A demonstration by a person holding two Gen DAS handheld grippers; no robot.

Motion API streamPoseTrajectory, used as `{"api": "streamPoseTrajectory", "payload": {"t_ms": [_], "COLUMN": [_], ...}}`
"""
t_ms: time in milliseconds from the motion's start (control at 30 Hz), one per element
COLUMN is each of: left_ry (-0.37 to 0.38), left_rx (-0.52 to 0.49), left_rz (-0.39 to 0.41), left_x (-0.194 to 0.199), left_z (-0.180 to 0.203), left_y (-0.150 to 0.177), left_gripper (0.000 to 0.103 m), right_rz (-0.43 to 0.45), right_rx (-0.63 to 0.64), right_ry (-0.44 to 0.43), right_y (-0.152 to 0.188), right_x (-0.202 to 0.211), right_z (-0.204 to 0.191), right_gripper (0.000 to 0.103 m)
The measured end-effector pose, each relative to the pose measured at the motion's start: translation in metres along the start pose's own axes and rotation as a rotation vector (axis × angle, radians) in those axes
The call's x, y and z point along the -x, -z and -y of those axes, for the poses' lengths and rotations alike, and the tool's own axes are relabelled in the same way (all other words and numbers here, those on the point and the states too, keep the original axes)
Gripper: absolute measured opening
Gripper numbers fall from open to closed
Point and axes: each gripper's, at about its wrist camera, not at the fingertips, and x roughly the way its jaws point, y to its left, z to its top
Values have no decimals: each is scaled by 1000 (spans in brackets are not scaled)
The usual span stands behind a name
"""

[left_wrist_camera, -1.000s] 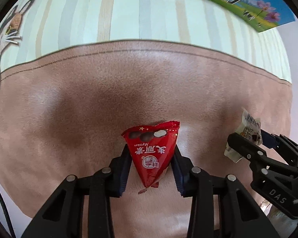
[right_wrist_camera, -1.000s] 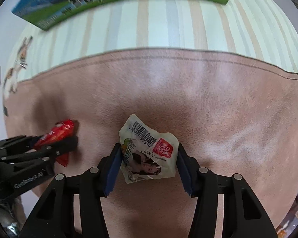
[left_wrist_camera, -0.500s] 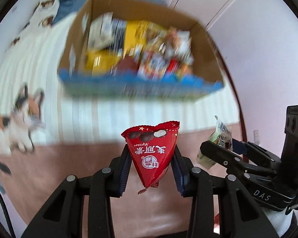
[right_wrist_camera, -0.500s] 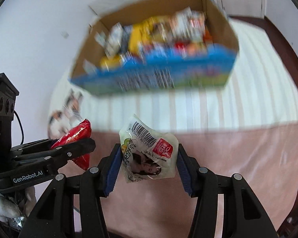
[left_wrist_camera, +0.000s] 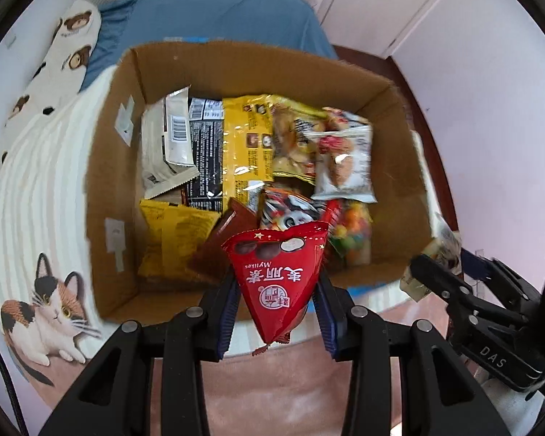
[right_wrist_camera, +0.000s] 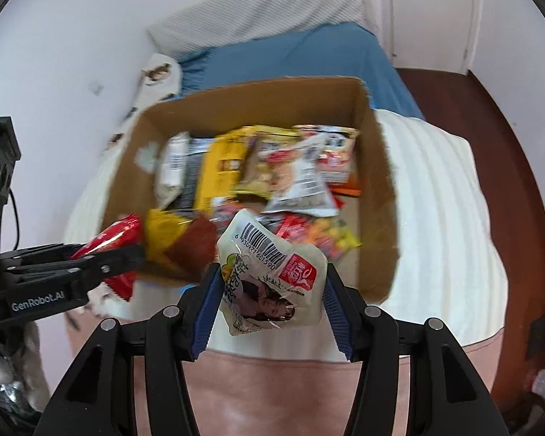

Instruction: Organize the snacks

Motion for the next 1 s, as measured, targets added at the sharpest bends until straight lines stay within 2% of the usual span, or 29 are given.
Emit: {"api": "streamPoseTrajectory", "payload": {"t_ms": [67, 133, 167, 200, 233, 300, 400, 500, 733, 867, 1000], "left_ry": [-4, -15, -26, -38, -55, -80, -80, -80, -115, -162, -169], "left_rx": [15, 30, 35, 34, 29, 19, 4, 5, -8, -12, -12], "left_rz": [-52, -78, -78, -75, -72, -69, -46, -28, 27, 49, 87], "left_x": [-20, -35, -39, -41, -44, -48, -50, -49, -33, -21, -3], "left_z": [-4, -8, -9, -9, -9, -10, -9, -11, -17, -18, -19], "left_y": [-10, -17, -18, -18, -19, -18, -14, -11, -10, -4, 7], "left_gripper": [48, 64, 79, 93, 95, 96, 101, 102, 103, 103, 103], "right_rz": [-37, -62, -89, -108, -114, -132, -134, -134, -118, -103, -73], "right_rx": [-6, -25, -15, -13, -12, 4, 4, 2, -25, -23, -18], "right_ry": [50, 82, 106, 125, 139, 165, 183, 212, 202, 195, 193], "right_y": [-7, -11, -14, -17, -19, -21, -23, -23, -21, -18, -12], "right_x": [-16, -29, -37, -44, -49, -57, -62, -63, -60, -53, -40], "right_z": [8, 17, 18, 20, 21, 21, 21, 22, 25, 22, 16], "right_gripper": [65, 83, 94, 96, 96, 96, 99, 100, 100, 100, 100]}}
